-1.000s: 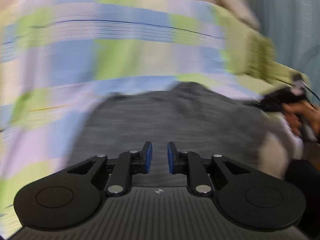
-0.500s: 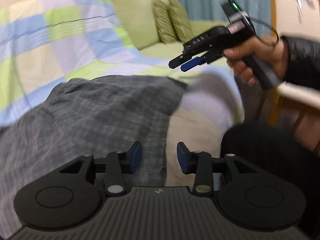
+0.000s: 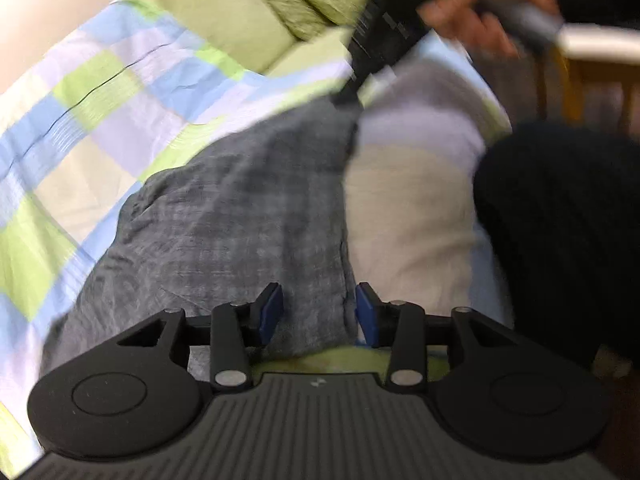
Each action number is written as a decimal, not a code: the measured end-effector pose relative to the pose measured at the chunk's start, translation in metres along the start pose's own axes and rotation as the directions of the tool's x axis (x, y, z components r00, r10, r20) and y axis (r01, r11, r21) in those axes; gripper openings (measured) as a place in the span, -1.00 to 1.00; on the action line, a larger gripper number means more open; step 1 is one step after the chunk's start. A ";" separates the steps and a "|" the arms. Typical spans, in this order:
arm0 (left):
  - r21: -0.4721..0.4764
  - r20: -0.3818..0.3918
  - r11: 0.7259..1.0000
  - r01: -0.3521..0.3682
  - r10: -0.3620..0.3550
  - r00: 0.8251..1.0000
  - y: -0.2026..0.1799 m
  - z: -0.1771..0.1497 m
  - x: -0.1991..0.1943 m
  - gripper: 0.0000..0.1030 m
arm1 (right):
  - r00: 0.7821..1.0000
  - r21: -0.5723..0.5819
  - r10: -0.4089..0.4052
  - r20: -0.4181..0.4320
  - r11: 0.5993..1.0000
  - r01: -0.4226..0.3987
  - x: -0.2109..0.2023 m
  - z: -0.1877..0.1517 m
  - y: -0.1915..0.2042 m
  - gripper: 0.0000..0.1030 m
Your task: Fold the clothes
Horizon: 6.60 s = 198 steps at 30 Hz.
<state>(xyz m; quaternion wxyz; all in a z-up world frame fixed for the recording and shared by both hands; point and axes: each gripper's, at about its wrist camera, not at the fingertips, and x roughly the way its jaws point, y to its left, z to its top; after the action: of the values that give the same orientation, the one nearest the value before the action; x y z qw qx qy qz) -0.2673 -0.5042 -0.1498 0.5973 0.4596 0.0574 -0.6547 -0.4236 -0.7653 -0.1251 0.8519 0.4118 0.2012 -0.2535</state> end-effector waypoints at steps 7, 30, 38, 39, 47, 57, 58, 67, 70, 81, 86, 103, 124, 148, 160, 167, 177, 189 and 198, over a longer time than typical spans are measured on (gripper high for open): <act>-0.179 0.097 0.975 0.131 -0.115 0.989 0.007 0.023 -0.005 -0.96 | 0.996 -0.067 -0.072 0.061 0.995 0.076 -0.032 0.013 -0.004 -0.97; -0.504 -0.091 0.833 -0.227 0.211 0.973 0.117 -0.128 -0.087 -0.20 | 1.000 -0.471 0.011 0.009 0.882 -0.005 -0.026 -0.066 0.116 -0.45; -0.565 -0.158 0.759 -0.324 0.286 0.945 0.152 -0.207 -0.125 0.02 | 0.998 -0.547 -0.052 -0.043 0.837 0.020 0.010 -0.088 0.170 -0.43; -0.579 -0.160 0.752 -0.314 0.272 0.949 0.157 -0.217 -0.126 0.02 | 0.999 -0.587 -0.040 -0.032 0.810 0.013 0.011 -0.093 0.187 -0.43; -0.614 -0.101 0.745 -0.262 0.255 0.962 0.172 -0.260 -0.140 0.03 | 0.998 -0.886 0.051 -0.041 0.460 -0.060 0.062 -0.166 0.323 -0.17; -0.532 -0.016 0.811 -0.244 0.278 0.960 0.205 -0.278 -0.154 0.09 | 0.998 -0.990 -0.027 0.054 0.130 0.057 0.142 -0.254 0.411 -0.18; -0.529 -0.014 0.814 -0.242 0.277 0.961 0.209 -0.280 -0.152 0.10 | 0.996 -0.990 -0.050 0.070 0.115 0.076 0.151 -0.258 0.414 -0.18; -0.367 0.010 0.897 -0.245 0.267 0.964 0.223 -0.284 -0.121 0.22 | 0.984 -0.985 -0.053 0.172 -0.011 0.171 0.183 -0.274 0.425 -0.99; -0.217 0.029 0.945 -0.246 0.258 0.966 0.237 -0.274 -0.099 0.31 | 0.989 -0.981 -0.003 0.151 0.119 0.150 0.161 -0.249 0.428 -1.00; 0.502 0.184 0.831 -0.238 0.167 0.969 0.281 -0.195 0.023 0.32 | 0.983 -0.908 0.093 0.157 0.406 0.107 0.089 -0.173 0.394 -0.99; 0.691 0.148 0.706 -0.155 0.072 0.986 0.281 -0.171 0.049 -0.39 | 0.986 -0.895 0.110 0.127 0.441 0.066 0.093 -0.162 0.375 -0.99; 0.879 0.017 0.476 -0.029 0.030 0.999 0.234 0.062 0.062 -0.90 | 0.901 -0.433 0.141 0.410 0.900 0.056 -0.044 -0.062 0.205 -0.99; 0.804 -0.168 0.577 0.144 -0.011 0.986 0.182 0.140 0.224 -0.67 | 0.973 0.031 -0.067 0.223 0.998 0.061 -0.014 -0.006 -0.028 -0.96; -0.024 -0.115 0.998 0.062 -0.065 0.991 0.313 0.082 0.241 0.04 | 0.978 -0.335 -0.138 0.156 0.924 0.183 0.001 -0.029 0.021 -0.60; -0.120 0.068 0.992 0.027 -0.019 0.998 0.259 0.029 0.071 0.08 | 0.972 -0.379 -0.144 0.186 0.902 0.207 -0.049 -0.036 0.050 -0.45; -0.174 0.088 0.970 0.170 -0.157 0.984 0.128 -0.030 0.001 0.09 | 0.996 -0.429 -0.044 0.071 0.900 0.071 -0.055 -0.077 0.101 -0.33; -0.463 0.165 0.875 0.140 -0.070 0.984 0.086 -0.048 0.006 0.10 | 0.999 -0.208 0.000 -0.035 0.978 -0.007 -0.043 -0.132 0.116 -0.32; -0.637 0.254 0.725 0.262 -0.123 0.959 0.106 -0.065 0.014 0.10 | 0.998 0.107 0.065 0.020 0.992 -0.067 -0.028 -0.127 0.103 -0.28; -0.442 0.196 0.885 0.143 -0.060 0.979 0.088 -0.037 0.020 0.03 | 0.993 0.237 0.114 0.011 0.965 -0.113 -0.017 -0.139 0.097 -0.28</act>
<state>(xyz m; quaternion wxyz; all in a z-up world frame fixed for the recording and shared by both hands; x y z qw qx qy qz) -0.1708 -0.5199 -0.1426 0.6557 0.2438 0.1794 -0.6917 -0.3977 -0.5973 -0.1381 0.8094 0.5219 0.1466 -0.2260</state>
